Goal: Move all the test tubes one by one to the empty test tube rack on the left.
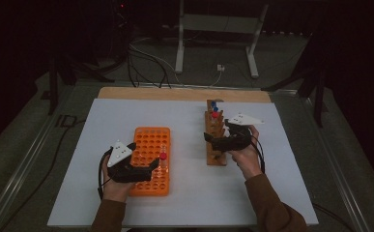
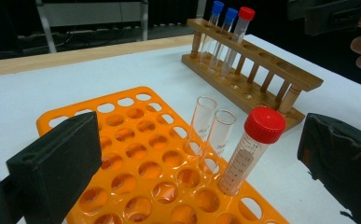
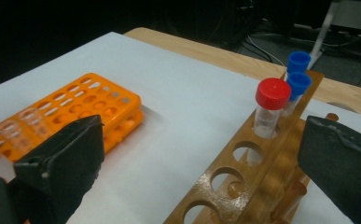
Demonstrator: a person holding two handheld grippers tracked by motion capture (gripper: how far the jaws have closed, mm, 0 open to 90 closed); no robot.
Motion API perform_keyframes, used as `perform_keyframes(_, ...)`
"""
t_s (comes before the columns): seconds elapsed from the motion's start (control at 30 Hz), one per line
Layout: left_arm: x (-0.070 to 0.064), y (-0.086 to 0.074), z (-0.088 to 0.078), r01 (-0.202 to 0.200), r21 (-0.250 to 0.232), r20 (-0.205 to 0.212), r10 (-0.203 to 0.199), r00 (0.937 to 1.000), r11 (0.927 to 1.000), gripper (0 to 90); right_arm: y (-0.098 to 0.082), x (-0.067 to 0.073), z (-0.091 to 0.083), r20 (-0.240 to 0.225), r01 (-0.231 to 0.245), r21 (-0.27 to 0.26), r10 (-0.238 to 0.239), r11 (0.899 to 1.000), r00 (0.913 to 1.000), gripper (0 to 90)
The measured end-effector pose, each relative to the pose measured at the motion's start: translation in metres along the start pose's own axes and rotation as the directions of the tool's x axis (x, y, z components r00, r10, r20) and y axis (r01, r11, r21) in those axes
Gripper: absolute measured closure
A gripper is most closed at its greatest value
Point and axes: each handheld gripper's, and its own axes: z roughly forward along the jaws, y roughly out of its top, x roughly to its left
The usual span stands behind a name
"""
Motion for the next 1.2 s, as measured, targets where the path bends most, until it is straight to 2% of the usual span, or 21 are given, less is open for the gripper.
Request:
perform_keyframes(0.1, 0.000, 0.000, 0.000, 0.000, -0.003, -0.006, 0.000, 1.0000, 1.0000, 0.4, 0.001, -0.002, 0.004, 0.013, -0.004, 0.004, 0.004, 1.000, 0.9999, 1.2)
perform_keyframes(0.53, 0.000, -0.001, 0.000, 0.003, -0.011, -0.024, -0.003, 0.9997, 0.9999, 0.5, 0.002, -0.015, 0.024, 0.088, -0.022, 0.030, 0.019, 0.999, 0.9959, 11.4)
perform_keyframes(0.67, 0.000, -0.002, 0.000, 0.005, -0.008, -0.028, -0.005, 0.9996, 1.0000, 0.5, 0.003, -0.022, 0.030, 0.110, -0.040, 0.040, 0.036, 0.998, 0.9933, 21.0)
perform_keyframes(0.87, -0.001, -0.001, 0.000, -0.004, -0.014, -0.042, 0.004, 0.9991, 0.9999, 0.5, 0.010, -0.025, 0.039, 0.157, -0.027, 0.046, 0.020, 0.999, 0.9873, 45.7)
perform_keyframes(1.0, -0.001, -0.001, -0.001, -0.004, -0.015, -0.043, 0.003, 0.9991, 0.9999, 0.5, 0.008, -0.027, 0.045, 0.181, -0.046, 0.066, 0.034, 0.997, 0.9830, 56.3)
perform_keyframes(1.2, -0.001, -0.001, 0.000, -0.011, -0.013, -0.046, 0.010, 0.9989, 0.9998, 0.5, 0.004, -0.027, 0.054, 0.199, -0.055, 0.092, 0.036, 0.994, 0.9794, 65.4)
